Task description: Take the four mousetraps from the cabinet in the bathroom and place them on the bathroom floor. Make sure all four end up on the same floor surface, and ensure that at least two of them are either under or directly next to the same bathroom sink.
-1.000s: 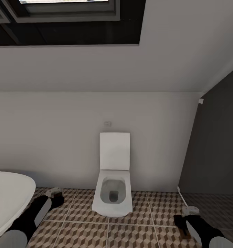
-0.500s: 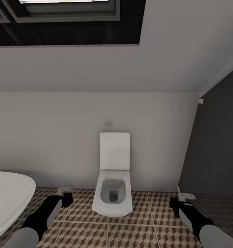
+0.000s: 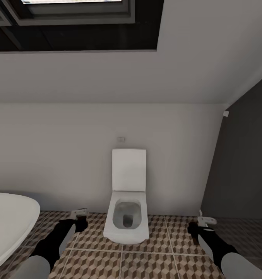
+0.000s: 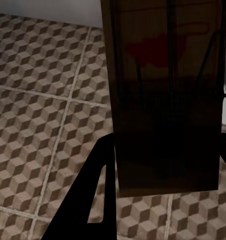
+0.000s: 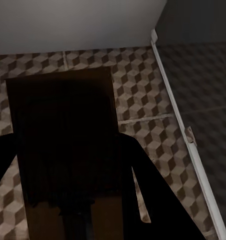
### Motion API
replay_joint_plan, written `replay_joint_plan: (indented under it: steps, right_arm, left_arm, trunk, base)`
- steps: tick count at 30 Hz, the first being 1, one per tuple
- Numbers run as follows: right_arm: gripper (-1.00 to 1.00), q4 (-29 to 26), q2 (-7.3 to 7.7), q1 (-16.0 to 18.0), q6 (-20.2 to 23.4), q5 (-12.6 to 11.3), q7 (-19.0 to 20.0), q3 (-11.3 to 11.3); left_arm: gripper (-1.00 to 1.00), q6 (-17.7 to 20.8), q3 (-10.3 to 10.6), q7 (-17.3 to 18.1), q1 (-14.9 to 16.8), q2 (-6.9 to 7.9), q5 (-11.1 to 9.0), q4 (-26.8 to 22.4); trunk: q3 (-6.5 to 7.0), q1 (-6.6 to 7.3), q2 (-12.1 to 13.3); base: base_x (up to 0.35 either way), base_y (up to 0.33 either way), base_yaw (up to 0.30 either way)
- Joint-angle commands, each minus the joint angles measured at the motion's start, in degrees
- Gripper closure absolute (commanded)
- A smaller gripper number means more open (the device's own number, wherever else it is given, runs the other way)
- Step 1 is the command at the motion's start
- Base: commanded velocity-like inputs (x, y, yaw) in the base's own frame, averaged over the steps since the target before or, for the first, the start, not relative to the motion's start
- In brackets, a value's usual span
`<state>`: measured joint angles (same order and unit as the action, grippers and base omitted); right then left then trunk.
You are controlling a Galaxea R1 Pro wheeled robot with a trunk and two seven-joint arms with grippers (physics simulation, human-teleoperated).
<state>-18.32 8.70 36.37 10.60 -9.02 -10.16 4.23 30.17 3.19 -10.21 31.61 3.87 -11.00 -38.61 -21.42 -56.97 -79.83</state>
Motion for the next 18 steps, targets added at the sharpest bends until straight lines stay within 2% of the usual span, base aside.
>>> replay_joint_plan:
  steps: [1,5,12,18]
  right_arm:
    - [1.0,-0.13,-0.2,0.02,0.31,-0.64,-0.39,0.46]
    - [1.0,-0.13,-1.08,0.02,0.62,-0.33,-0.39,0.56]
    - [1.0,-0.23,-1.3,0.02,0.9,0.0,-0.25,0.78]
    - [1.0,-0.37,-1.32,0.02,0.92,0.05,-0.23,0.86]
  left_arm:
    - [1.0,0.24,0.33,-0.5,0.03,-0.03,-0.52,-0.11]
    - [1.0,0.28,0.33,-0.58,0.03,-0.55,-0.52,-0.14]
    - [1.0,0.45,0.26,-0.56,0.03,-0.73,-0.52,-0.14]
    - [1.0,0.48,0.24,-0.44,0.03,-0.71,-0.59,-0.15]
  trunk:
    - [-0.07,0.0,-0.04]
    - [-0.07,0.0,-0.04]
    - [-0.07,0.0,-0.04]
    - [-1.15,-1.32,-2.45]
  base:
    - [0.0,0.0,0.0]
    - [0.0,0.0,0.0]
    - [0.0,0.0,0.0]
    - [0.0,0.0,0.0]
